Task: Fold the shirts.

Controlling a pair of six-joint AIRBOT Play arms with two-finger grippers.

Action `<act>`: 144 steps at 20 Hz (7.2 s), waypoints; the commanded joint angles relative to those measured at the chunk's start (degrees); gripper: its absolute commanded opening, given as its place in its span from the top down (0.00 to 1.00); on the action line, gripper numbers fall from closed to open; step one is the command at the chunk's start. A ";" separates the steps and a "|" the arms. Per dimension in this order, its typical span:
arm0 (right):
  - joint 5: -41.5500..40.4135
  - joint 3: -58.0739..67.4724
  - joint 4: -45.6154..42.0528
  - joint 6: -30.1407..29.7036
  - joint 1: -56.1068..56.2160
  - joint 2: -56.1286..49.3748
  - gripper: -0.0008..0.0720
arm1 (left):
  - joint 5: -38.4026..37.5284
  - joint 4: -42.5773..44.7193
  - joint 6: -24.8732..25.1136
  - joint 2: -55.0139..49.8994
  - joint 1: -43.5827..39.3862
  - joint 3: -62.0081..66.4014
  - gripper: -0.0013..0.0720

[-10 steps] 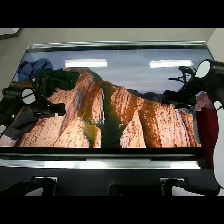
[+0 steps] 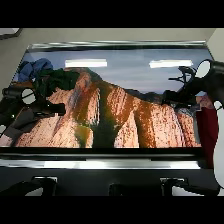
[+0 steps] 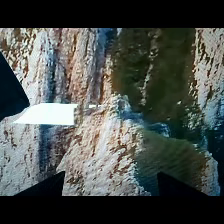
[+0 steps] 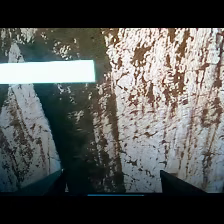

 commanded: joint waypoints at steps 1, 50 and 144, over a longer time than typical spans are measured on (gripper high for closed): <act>0.02 0.00 0.00 0.00 0.02 -0.02 0.03 | 0.00 0.00 0.00 0.02 0.00 -0.02 0.05; -1.14 0.00 6.91 0.96 0.02 0.70 0.07 | 17.62 -46.95 9.70 22.67 27.96 5.31 0.94; -32.39 17.07 -2.97 37.35 23.80 -16.76 0.93 | 10.82 -36.50 9.09 -30.67 0.37 29.33 0.91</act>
